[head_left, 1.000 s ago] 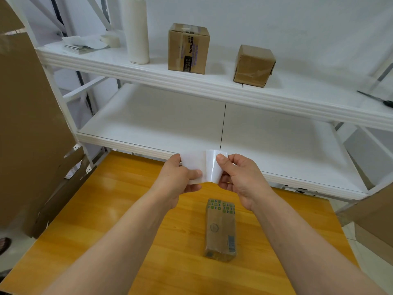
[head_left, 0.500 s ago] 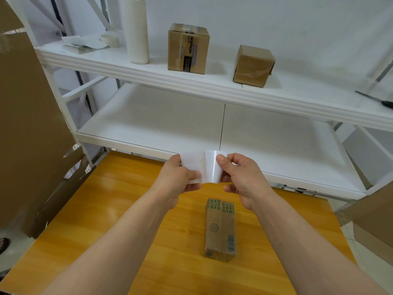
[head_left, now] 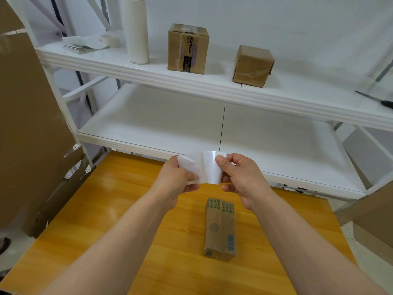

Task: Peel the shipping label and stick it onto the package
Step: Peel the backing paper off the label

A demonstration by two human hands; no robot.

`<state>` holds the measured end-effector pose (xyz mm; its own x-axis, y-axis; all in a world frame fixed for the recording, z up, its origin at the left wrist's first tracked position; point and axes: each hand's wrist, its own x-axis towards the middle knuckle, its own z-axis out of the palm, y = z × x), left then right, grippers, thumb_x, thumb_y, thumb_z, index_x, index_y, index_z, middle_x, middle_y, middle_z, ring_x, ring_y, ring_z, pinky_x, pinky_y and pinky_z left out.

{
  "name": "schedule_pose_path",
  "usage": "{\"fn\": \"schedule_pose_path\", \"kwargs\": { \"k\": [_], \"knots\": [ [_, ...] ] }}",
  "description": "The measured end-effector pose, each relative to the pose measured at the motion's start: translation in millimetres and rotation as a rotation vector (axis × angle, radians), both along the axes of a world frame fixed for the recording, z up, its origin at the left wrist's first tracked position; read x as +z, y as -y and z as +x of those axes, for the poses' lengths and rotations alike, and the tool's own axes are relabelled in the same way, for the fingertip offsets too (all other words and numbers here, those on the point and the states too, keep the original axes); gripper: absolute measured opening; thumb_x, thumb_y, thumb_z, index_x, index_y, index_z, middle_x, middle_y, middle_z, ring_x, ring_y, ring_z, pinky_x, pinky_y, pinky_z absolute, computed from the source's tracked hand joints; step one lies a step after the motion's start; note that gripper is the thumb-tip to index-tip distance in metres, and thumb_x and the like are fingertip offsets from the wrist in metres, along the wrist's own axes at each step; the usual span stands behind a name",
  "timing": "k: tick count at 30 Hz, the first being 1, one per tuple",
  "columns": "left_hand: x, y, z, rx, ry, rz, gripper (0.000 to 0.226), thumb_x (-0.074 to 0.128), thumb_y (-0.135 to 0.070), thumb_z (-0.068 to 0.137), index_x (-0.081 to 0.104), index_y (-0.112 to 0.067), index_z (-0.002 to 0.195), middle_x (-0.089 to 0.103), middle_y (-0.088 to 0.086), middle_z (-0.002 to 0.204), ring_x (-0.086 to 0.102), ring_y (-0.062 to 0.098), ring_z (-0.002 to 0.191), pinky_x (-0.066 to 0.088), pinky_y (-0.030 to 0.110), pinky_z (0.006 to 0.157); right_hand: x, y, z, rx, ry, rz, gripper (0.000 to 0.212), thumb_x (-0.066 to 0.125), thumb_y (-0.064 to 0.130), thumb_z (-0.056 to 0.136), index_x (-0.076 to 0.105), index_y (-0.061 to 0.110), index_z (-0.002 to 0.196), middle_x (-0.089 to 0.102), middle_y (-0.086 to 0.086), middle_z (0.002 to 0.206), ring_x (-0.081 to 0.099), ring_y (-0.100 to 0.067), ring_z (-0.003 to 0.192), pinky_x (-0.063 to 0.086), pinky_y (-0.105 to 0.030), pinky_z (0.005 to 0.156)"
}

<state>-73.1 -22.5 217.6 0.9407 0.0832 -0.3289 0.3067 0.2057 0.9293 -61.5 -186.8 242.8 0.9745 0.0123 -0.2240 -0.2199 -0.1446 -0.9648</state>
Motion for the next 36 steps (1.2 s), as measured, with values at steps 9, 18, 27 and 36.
{"fn": "schedule_pose_path", "kwargs": {
  "k": [9, 18, 27, 36],
  "knots": [
    [0.3, 3.3, -1.5, 0.015, -0.005, 0.010, 0.042, 0.059, 0.011, 0.085, 0.057, -0.013, 0.119, 0.064, 0.008, 0.109, 0.064, 0.028, 0.096, 0.060, 0.032, 0.065, -1.0, 3.1, -1.1, -0.010, 0.006, -0.008, 0.016, 0.068, 0.032, 0.092, 0.065, 0.017, 0.091, 0.066, -0.002, 0.083, 0.059, -0.015, 0.065, 0.048, -0.024, 0.050],
    [0.7, 2.8, -3.9, 0.030, 0.016, 0.035, 0.026, 0.065, -0.007, 0.091, 0.063, -0.012, 0.116, 0.069, 0.007, 0.109, 0.067, 0.026, 0.097, 0.057, 0.028, 0.061, -4.8, 3.4, 0.1, -0.005, 0.006, -0.010, 0.018, 0.068, 0.032, 0.092, 0.066, 0.014, 0.093, 0.067, -0.004, 0.084, 0.059, -0.013, 0.060, 0.048, -0.023, 0.049],
    [0.6, -0.2, -4.7, 0.064, -0.007, 0.096, 0.025, 0.060, -0.002, 0.092, 0.063, -0.013, 0.114, 0.069, 0.005, 0.106, 0.067, 0.026, 0.095, 0.057, 0.026, 0.057, -6.3, 5.1, 1.4, -0.022, -0.003, -0.031, 0.020, 0.068, 0.033, 0.092, 0.067, 0.013, 0.096, 0.066, -0.005, 0.086, 0.059, -0.015, 0.065, 0.049, -0.024, 0.052],
    [0.4, -0.6, -2.5, 0.104, -0.030, 0.097, 0.037, 0.062, -0.003, 0.091, 0.050, -0.017, 0.124, 0.059, 0.003, 0.113, 0.063, 0.028, 0.097, 0.059, 0.026, 0.057, -5.3, 3.9, 2.4, -0.026, 0.001, -0.049, 0.018, 0.068, 0.031, 0.092, 0.066, 0.014, 0.098, 0.064, -0.004, 0.086, 0.058, -0.015, 0.066, 0.050, -0.025, 0.053]
  ]
}}
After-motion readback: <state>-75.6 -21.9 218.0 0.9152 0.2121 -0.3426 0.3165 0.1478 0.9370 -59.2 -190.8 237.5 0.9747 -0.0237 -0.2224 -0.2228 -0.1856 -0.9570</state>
